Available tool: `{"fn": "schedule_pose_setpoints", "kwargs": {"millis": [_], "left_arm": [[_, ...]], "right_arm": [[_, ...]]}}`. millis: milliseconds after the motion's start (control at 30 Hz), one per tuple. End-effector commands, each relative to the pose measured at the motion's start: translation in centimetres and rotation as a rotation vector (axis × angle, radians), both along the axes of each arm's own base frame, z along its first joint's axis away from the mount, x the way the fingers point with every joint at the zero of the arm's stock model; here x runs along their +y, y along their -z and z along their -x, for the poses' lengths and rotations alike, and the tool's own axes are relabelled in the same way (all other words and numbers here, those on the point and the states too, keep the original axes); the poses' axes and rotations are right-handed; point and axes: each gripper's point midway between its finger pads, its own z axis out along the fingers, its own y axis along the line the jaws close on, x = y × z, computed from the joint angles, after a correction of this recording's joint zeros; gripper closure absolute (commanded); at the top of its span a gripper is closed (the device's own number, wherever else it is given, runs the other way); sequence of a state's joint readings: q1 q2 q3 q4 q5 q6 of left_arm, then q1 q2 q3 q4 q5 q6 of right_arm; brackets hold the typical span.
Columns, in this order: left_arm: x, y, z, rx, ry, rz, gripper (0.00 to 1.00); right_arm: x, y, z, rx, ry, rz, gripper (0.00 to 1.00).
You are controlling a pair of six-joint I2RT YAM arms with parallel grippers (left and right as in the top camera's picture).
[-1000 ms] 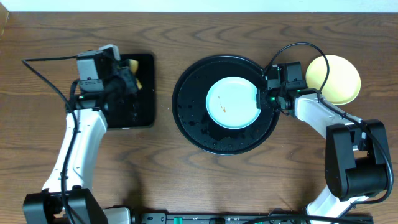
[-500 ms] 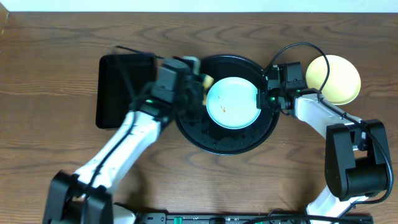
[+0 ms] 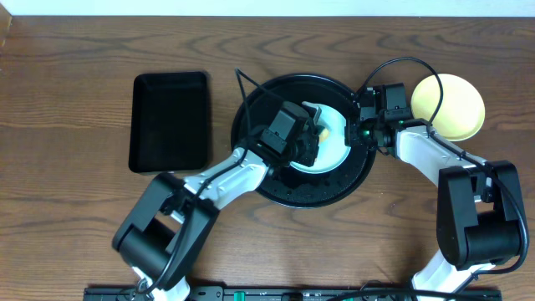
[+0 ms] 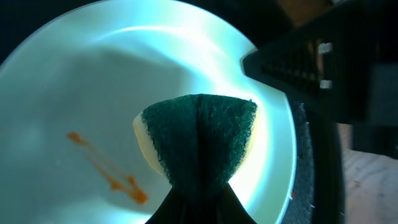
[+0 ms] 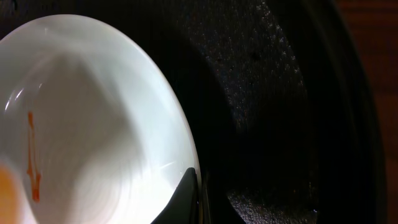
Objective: Clean dirty plates on tray and stack at the side
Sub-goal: 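Move the left gripper's sponge onto the tilted light-green plate, then scrub the light-green plate with the sponge in the left gripper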
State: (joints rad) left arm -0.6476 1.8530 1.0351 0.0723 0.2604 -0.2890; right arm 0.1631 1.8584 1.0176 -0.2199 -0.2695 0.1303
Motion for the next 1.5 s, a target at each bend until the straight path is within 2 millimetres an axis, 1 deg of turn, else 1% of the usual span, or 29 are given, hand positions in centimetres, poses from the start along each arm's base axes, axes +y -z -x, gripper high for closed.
{"fn": "schedule_pose_setpoints", "kwargs": {"millis": [0, 233, 367, 533, 633, 933, 1033, 1233, 1467], "left_arm": [[0.1, 1.0, -0.7, -0.003, -0.017, -0.019, 0.93], [0.5, 3.2, -0.5, 0.014, -0.006, -0.070, 0.93], [0.8, 3.7, -0.6, 0.012, -0.013, -0.089, 0.93], [1.9, 3.9, -1.5, -0.023, -0.065, -0.139, 0.92], [1.9, 4.0, -1.4, -0.019, -0.064, -0.143, 0.92], [2.2, 5.8, -1.5, -0.026, -0.038, -0.188, 0.92], [2.3, 6.0, -1.8, -0.063, -0.002, -0.219, 0.92], [3.5, 5.9, -2.8, -0.110, -0.052, -0.279, 0.92], [3.4, 5.8, -2.9, -0.144, -0.005, -0.303, 0.91]], "right_arm": [[0.3, 0.3, 0.3, 0.015, 0.004, -0.006, 0.99], [0.3, 0.3, 0.3, 0.015, 0.004, -0.006, 0.99], [0.3, 0.3, 0.3, 0.014, 0.004, -0.006, 0.99], [0.3, 0.3, 0.3, 0.015, 0.004, -0.006, 0.99], [0.3, 0.3, 0.3, 0.015, 0.004, -0.006, 0.99], [0.3, 0.3, 0.3, 0.014, 0.003, -0.006, 0.99], [0.3, 0.3, 0.3, 0.014, 0.003, -0.006, 0.99], [0.3, 0.3, 0.3, 0.014, 0.003, -0.006, 0.99], [0.7, 0.2, 0.3, 0.014, -0.008, -0.026, 0.99]]}}
